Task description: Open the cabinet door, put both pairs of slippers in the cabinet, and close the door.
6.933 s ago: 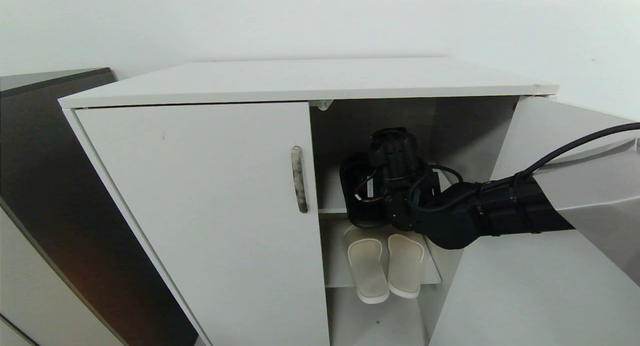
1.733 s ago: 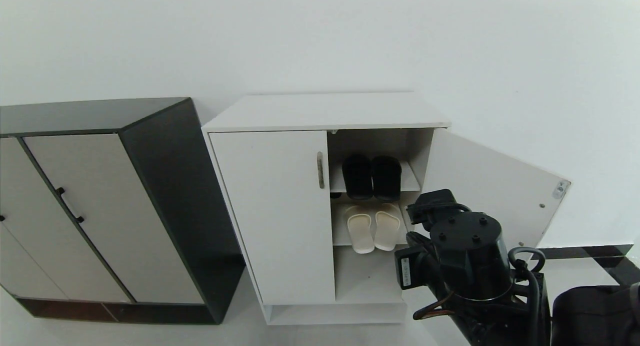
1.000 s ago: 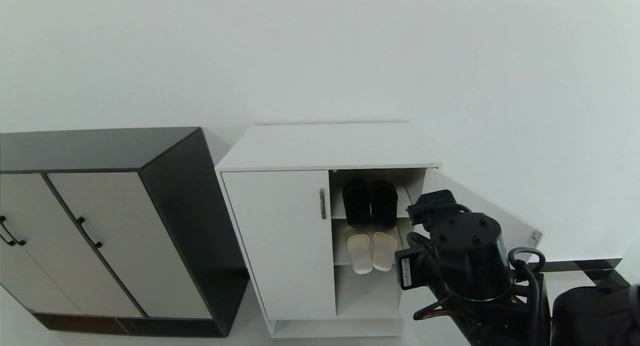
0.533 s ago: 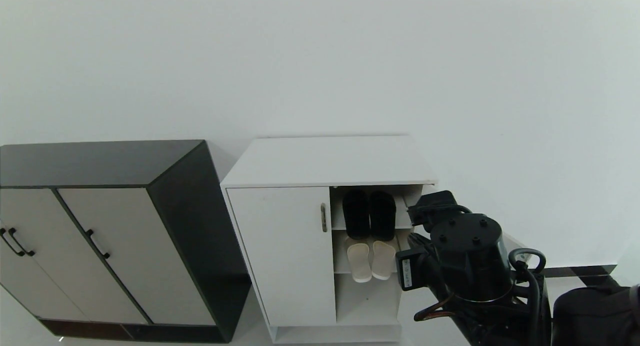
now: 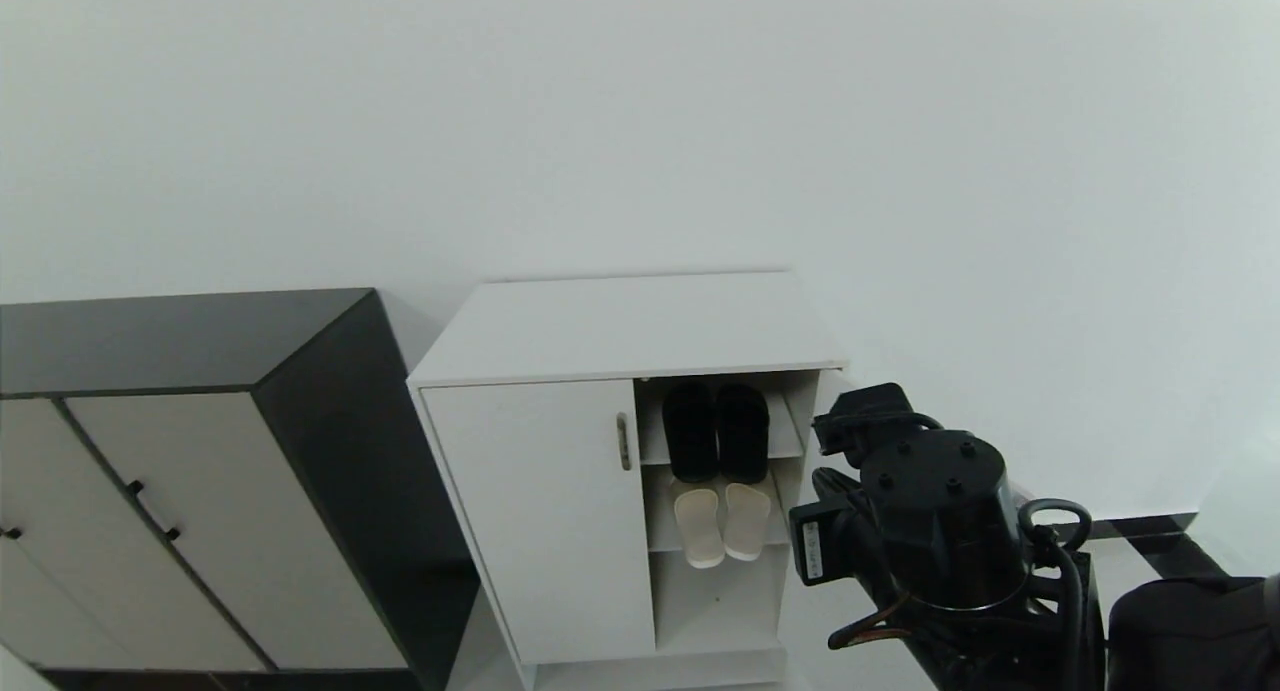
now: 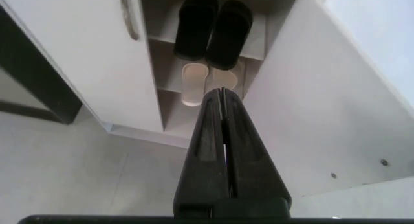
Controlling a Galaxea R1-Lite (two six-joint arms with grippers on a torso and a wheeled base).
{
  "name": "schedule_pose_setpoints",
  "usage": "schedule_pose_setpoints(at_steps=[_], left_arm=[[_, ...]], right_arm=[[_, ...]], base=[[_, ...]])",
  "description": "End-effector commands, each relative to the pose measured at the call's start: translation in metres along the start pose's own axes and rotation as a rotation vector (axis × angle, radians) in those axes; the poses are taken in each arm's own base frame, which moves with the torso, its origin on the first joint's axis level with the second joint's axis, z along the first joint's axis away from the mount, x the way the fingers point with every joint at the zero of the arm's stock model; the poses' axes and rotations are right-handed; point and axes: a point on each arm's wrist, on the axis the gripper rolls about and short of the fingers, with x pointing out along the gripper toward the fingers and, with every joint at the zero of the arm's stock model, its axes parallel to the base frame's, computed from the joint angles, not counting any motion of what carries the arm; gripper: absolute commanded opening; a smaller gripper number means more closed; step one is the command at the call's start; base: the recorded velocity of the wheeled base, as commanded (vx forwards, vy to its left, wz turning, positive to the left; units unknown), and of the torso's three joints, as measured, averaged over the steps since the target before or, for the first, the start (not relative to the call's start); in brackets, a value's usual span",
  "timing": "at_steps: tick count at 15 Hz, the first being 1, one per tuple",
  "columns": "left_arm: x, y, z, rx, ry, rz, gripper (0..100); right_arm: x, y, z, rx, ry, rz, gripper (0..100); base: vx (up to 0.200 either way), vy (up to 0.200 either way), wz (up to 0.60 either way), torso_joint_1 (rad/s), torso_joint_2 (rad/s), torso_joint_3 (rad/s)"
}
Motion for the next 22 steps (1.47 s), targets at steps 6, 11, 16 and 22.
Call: schedule_pose_setpoints(at_steps=[6,11,16,22], left_arm=[[0.0,0.0,0.0,-0.001,-0.001,0.001,0],[0.0,0.0,0.0,-0.001,-0.001,0.001,0],[0.0,0.0,0.0,-0.001,-0.001,0.001,0],[0.0,0.0,0.0,-0.001,-0.001,0.001,0]], right_arm=[[0.009,-0.01,0.004,-0.005,-0.012,-0.04,0],[0.018,-0.038,0.026,0.045,-0.079,-0.022,0],[0.036,-0.062,0.03,0.073,-0.073,-0.051,0],[0.067,-0.07,0.024,0.075,-0.038,-0.067,0]], base=[[0.0,0.0,-0.3,0.004,0.0,-0.001],[0.0,0.0,0.0,0.0,0.0,0.0],[-0.12,0.0,0.0,0.007,0.0,0.0],[-0.033,0.0,0.0,0.0,0.0,0.0]])
